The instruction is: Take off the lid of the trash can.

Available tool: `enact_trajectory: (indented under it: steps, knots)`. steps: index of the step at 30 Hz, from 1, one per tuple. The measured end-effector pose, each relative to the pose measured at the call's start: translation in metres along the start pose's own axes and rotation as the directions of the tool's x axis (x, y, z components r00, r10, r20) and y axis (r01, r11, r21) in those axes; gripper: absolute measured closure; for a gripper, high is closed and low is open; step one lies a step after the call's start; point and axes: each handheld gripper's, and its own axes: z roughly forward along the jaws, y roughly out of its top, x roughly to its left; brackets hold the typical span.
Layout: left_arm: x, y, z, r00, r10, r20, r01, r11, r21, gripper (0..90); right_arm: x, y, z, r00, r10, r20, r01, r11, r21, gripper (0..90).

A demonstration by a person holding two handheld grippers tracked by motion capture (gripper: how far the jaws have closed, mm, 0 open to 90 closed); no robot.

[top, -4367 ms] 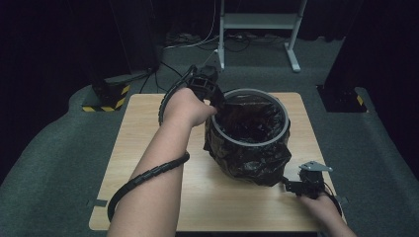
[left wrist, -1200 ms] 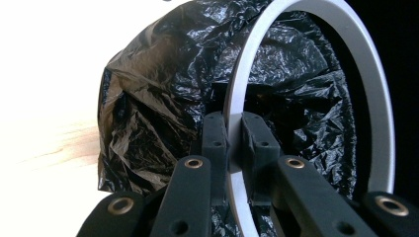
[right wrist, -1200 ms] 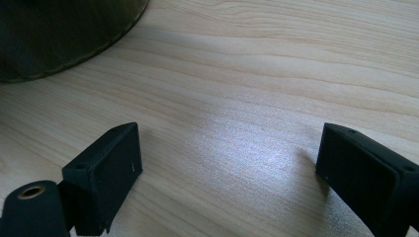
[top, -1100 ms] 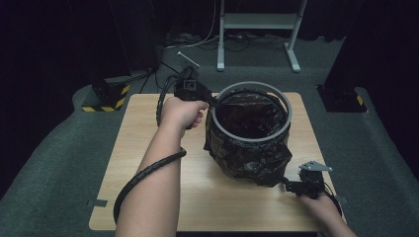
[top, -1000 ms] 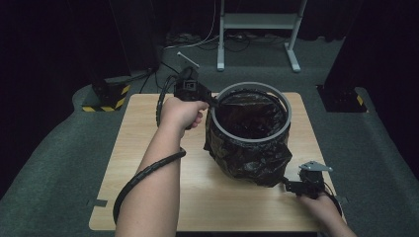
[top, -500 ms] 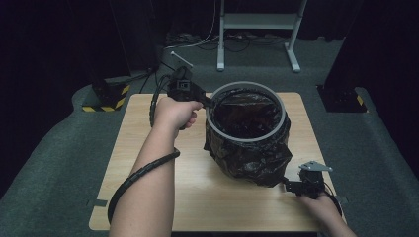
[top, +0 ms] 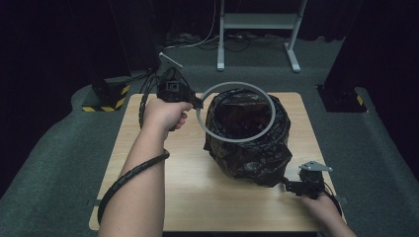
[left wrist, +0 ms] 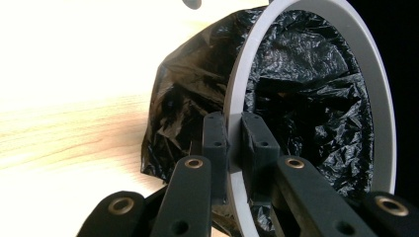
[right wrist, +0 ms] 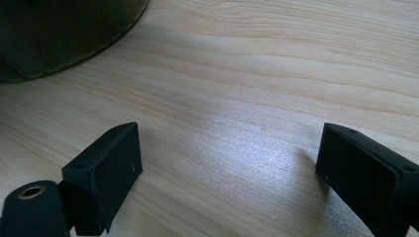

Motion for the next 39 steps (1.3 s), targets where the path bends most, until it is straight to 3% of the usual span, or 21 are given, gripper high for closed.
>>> enact_trajectory:
  steps: [17, 39]
  knots:
    - [0.028, -0.007, -0.022, 0.9997, -0.022, -0.012, 0.021, 0.9996, -0.019, 82.1, 0.0, 0.0, 0.0, 1.0, -0.002, 0.001, 0.002, 1.0, 0.0, 10.0]
    - [0.069, -0.019, -0.054, 0.9957, -0.09, -0.022, 0.089, 0.9939, -0.066, 82.1, 0.0, 0.0, 0.0, 1.0, -0.002, 0.001, 0.002, 1.0, 0.0, 9.9]
